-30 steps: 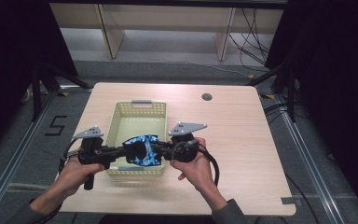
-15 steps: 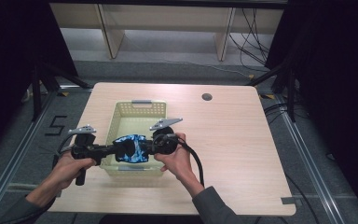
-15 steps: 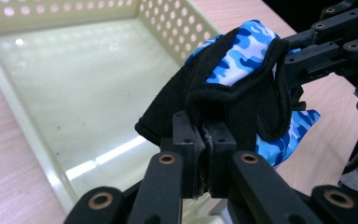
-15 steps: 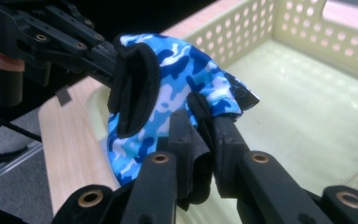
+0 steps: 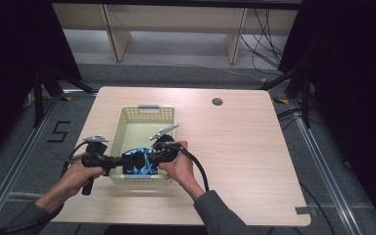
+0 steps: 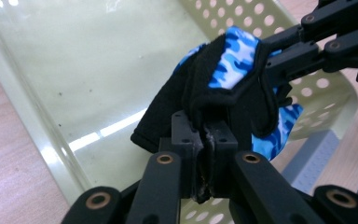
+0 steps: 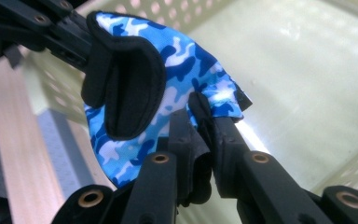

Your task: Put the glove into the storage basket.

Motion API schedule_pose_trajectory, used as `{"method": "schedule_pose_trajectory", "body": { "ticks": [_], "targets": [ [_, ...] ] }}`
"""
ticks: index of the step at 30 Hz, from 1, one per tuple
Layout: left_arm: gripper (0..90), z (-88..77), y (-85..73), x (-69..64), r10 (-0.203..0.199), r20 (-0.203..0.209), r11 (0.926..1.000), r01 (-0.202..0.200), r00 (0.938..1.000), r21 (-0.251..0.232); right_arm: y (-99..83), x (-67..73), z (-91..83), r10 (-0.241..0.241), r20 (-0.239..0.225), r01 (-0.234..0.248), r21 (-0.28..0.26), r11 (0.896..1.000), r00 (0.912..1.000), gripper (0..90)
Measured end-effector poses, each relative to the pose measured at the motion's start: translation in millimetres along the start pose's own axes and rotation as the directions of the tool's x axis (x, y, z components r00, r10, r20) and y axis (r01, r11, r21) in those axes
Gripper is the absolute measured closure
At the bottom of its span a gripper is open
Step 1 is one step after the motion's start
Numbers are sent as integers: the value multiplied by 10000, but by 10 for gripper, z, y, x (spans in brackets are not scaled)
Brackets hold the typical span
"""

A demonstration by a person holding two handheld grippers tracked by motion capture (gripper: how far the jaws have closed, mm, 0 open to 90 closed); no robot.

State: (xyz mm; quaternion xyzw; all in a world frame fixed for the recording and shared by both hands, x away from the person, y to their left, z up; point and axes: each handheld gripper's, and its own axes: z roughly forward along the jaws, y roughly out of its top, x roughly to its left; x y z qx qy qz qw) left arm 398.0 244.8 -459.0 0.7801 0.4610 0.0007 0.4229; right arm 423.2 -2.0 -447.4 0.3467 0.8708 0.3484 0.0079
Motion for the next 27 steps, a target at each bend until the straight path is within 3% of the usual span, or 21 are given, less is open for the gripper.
{"method": "schedule_pose_trajectory", "body": {
  "ticks": [1, 3, 7, 11, 15, 18, 19, 21, 22, 24, 25, 27],
  "targets": [
    [837, 7, 0, -1, -13, -132, 10000, 13, 9999, 2, 0, 0, 0, 0, 0, 0, 0, 10000, 10000, 810],
    [828, 18, 6, 12, -33, -3, 10000, 34, 10000, 93, -3, -23, 37, -461, 64, 460, 133, 9989, 9989, 809],
    [774, 2, 38, -5, 27, 7, 9998, -27, 10000, 196, 1, 1, 77, -454, 91, 450, 418, 9981, 9989, 809],
    [663, -84, 111, -58, 613, -213, 9981, -611, 9979, 111, 9, 15, 100, -521, 163, 511, 601, 9969, 9985, 807],
    [565, -154, 132, -58, 664, -465, 9975, -651, 9967, 284, 6, 29, 91, -410, 203, 395, 657, 9971, 9990, 807],
    [550, -207, 127, -27, 743, -614, 9967, -720, 9953, 383, 10, 29, 99, -512, 264, 493, 687, 9964, 9983, 806],
    [538, -211, 124, -30, 547, -632, 9982, -529, 9965, 292, 12, 34, 101, -469, 284, 447, 731, 9963, 9985, 806],
    [513, -227, 125, -17, 615, -698, 9974, -587, 9957, 406, 14, 35, 105, -441, 278, 419, 768, 9962, 9986, 805],
    [478, -229, 121, -23, 460, -821, 9986, -436, 9956, 308, 19, 28, 107, -519, 360, 490, 770, 9958, 9980, 804],
    [477, -256, 116, -22, 589, -945, 9980, -565, 9938, 275, 19, 30, 107, -405, 390, 372, 819, 9959, 9984, 804],
    [455, -304, 122, -17, 805, -1142, 9963, -763, 9902, 406, 21, 22, 113, -583, 366, 555, 732, 9958, 9976, 803],
    [434, -338, 122, -48, 870, -1131, 9958, -830, 9898, 399, 20, 29, 114, -484, 370, 454, 778, 9959, 9981, 803]
  ]
}}
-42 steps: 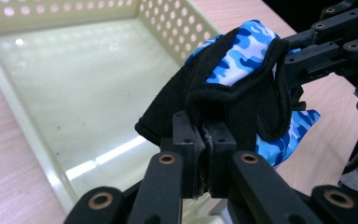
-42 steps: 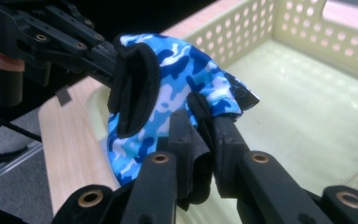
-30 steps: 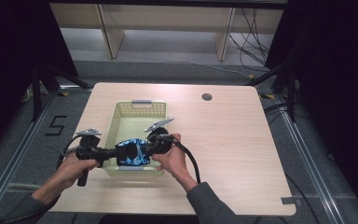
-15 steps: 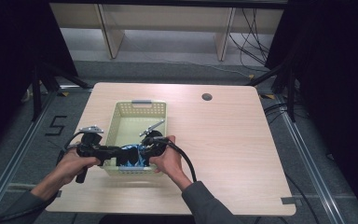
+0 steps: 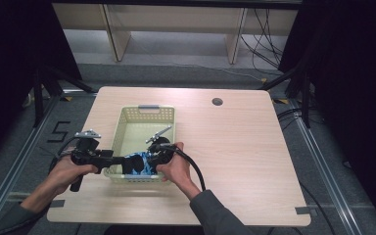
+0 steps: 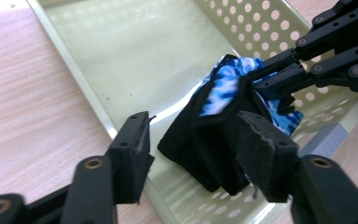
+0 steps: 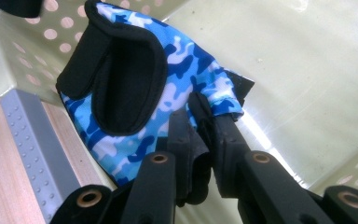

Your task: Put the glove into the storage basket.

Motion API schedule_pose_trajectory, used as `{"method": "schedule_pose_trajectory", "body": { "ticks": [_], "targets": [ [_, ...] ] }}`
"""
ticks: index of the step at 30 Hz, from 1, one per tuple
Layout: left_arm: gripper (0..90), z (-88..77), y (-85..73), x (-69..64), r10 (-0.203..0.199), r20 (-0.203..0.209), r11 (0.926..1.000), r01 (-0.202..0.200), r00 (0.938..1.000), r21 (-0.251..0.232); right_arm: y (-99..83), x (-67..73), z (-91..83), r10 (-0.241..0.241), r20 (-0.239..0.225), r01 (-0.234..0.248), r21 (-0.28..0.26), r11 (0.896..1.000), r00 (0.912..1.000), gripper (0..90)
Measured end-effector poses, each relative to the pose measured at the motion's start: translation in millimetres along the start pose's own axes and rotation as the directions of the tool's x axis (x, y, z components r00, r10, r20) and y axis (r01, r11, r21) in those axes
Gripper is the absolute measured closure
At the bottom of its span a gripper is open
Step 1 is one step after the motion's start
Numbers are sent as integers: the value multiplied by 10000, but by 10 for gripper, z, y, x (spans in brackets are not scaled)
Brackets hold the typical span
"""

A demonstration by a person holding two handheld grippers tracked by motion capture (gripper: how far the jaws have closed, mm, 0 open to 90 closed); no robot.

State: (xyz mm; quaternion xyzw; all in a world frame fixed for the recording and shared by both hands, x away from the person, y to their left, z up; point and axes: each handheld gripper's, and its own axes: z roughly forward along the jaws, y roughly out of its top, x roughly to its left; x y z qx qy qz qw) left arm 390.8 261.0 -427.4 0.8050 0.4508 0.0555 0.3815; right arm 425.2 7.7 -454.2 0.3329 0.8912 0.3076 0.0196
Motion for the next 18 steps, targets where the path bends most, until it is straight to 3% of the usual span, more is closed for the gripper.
{"method": "schedule_pose_trajectory", "body": {
  "ticks": [5, 9, 13, 14, 16, 17, 18],
  "targets": [
    [415, -53, -10, -42, 131, -33, 9999, -131, 9999, -5, 1, 2, 2, 55, -38, -55, 6, 10000, 10000, 796],
    [367, -85, 0, -66, -89, -12, 10000, 89, 10000, -12, 6, 2, -3, -36, 102, 37, -29, 10000, 9999, 779],
    [365, -99, 1, -117, -36, -18, 9999, 35, 10000, -124, 22, 7, -29, 107, 180, -107, -23, 9999, 9998, 687],
    [357, -99, 6, -119, -82, 83, 9999, 82, 9999, -88, 31, 5, -45, -127, 472, 131, -81, 9999, 9988, 632],
    [356, -84, 7, -144, -316, 103, 9989, 320, 9994, -339, 40, 12, -67, -166, 537, 177, -212, 9996, 9984, 587],
    [359, -104, 17, -142, -51, 105, 9997, 54, 9999, -218, 47, 16, -81, -214, 573, 224, -166, 9996, 9981, 563],
    [360, -104, 20, -148, -48, 120, 9995, 52, 9999, -308, 53, 15, -96, -273, 633, 291, -281, 9992, 9976, 551]
  ]
}}
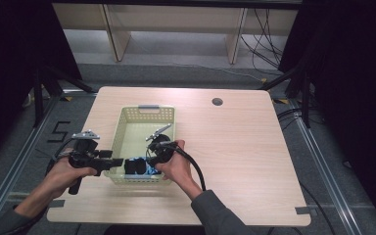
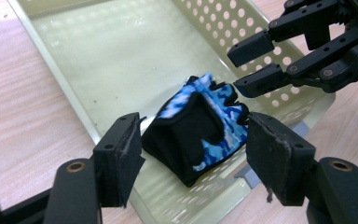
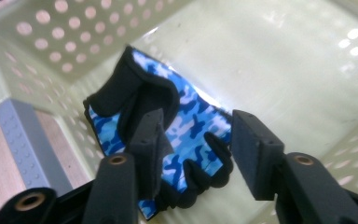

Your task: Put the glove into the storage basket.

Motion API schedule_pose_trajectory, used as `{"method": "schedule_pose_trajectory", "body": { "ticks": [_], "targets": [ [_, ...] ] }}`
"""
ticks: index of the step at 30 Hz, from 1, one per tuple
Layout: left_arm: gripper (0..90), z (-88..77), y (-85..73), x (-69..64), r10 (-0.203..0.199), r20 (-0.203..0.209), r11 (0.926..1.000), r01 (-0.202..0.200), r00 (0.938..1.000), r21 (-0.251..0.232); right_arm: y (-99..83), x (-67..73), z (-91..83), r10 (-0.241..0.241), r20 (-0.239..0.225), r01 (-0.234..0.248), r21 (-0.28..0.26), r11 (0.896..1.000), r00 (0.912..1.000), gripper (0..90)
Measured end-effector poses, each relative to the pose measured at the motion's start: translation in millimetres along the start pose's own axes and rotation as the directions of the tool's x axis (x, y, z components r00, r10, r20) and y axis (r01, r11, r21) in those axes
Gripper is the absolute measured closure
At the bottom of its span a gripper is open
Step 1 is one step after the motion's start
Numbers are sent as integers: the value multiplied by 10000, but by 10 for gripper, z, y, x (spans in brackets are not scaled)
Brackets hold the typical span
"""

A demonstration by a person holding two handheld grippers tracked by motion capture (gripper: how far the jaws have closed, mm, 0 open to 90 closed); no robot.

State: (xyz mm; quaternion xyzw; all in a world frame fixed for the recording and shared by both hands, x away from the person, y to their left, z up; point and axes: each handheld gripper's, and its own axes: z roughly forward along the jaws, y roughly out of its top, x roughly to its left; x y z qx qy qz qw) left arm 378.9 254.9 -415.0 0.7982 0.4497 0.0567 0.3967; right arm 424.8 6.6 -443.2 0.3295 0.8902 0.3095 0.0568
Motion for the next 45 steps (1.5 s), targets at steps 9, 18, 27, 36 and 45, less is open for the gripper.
{"method": "schedule_pose_trajectory", "body": {
  "ticks": [9, 18, 27, 36, 45],
  "targets": [
    [331, -11, 16, -111, -69, 224, 9992, 78, 9997, -403, 53, 34, -198, 4, -146, -17, -856, 9963, 9999, 444],
    [266, -4, -18, -304, 192, 656, 9978, -149, 9977, -643, -27, -16, -423, 47, -508, -135, -1743, 9846, 9987, 400],
    [196, 33, -60, -543, 531, 841, 9924, -432, 9950, -1151, -224, -86, -642, 75, -705, -244, -2433, 9696, 9975, 368],
    [182, 164, -98, -790, 1053, 1208, 9867, -885, 9871, -1365, -454, -153, -856, 284, -751, -476, -2680, 9622, 9968, 351],
    [181, 257, -119, -926, 1535, 1202, 9795, -1349, 9808, -1496, -655, -208, -953, 395, -771, -607, -2960, 9533, 9962, 341]
  ]
}}
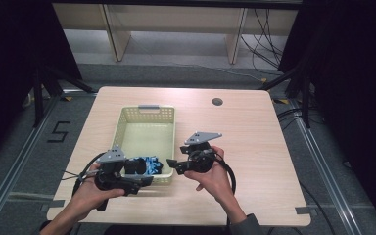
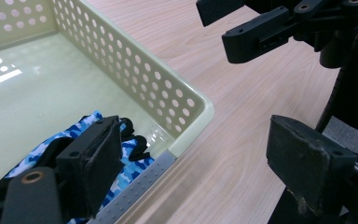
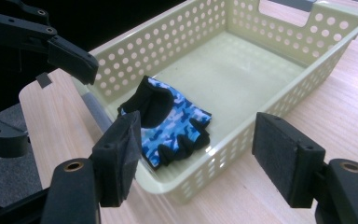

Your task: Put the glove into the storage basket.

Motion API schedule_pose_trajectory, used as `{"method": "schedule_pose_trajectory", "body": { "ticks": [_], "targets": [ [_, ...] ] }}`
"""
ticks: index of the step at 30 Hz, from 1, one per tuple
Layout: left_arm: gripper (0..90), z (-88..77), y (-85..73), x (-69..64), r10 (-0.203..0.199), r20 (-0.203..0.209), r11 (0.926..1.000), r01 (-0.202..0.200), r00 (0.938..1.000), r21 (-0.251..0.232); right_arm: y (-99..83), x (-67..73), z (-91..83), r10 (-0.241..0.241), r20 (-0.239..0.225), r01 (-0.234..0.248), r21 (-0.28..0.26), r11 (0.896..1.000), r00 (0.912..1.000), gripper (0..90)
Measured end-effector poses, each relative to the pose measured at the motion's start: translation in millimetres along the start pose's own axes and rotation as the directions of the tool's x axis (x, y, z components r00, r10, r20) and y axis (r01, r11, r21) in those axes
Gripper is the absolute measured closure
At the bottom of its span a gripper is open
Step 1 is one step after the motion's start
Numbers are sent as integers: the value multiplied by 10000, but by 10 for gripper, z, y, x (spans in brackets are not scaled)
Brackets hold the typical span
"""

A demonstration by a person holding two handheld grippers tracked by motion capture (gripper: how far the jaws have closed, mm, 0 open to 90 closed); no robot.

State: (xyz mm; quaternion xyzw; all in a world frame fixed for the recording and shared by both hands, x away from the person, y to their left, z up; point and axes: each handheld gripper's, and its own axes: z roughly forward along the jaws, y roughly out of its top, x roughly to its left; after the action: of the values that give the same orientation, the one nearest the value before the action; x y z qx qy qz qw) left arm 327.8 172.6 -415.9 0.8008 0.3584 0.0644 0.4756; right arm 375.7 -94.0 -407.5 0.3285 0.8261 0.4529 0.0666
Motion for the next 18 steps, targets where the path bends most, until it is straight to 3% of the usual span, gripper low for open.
{"method": "schedule_pose_trajectory", "body": {
  "ticks": [4, 5, 7, 11, 12, 15, 16, 18],
  "targets": [
    [180, 35, -18, -50, 73, 65, 9999, -72, 10000, -88, -60, -17, -36, -85, -67, 84, -123, 9999, 9999, 339],
    [180, 44, -25, -57, 136, 102, 9999, -135, 9999, -85, -77, 7, -47, 176, -69, -177, -107, 9998, 9998, 338],
    [180, 62, -40, -79, 224, 81, 9997, -223, 9997, -26, -101, -14, -68, -40, 72, 41, -124, 9999, 10000, 338],
    [180, 89, -85, -122, 196, 44, 9998, -196, 9998, -49, -143, -9, -90, -14, -71, 13, -165, 9999, 10000, 333],
    [181, 83, -87, -121, 262, 151, 9996, -263, 9995, 71, -147, -22, -88, -285, -74, 283, -225, 9993, 9996, 332],
    [181, 93, -98, -138, 407, 248, 9992, -407, 9989, -37, -181, -6, -107, 95, -155, -97, -172, 9998, 9998, 329],
    [181, 94, -100, -148, 422, 266, 9991, -421, 9988, -37, -191, -32, -105, -290, -150, 287, -242, 9993, 9995, 328],
    [181, 101, -111, -169, 328, 322, 9995, -327, 9989, -47, -230, -8, -129, 35, -30, -36, -94, 9999, 10000, 318]
  ]
}}
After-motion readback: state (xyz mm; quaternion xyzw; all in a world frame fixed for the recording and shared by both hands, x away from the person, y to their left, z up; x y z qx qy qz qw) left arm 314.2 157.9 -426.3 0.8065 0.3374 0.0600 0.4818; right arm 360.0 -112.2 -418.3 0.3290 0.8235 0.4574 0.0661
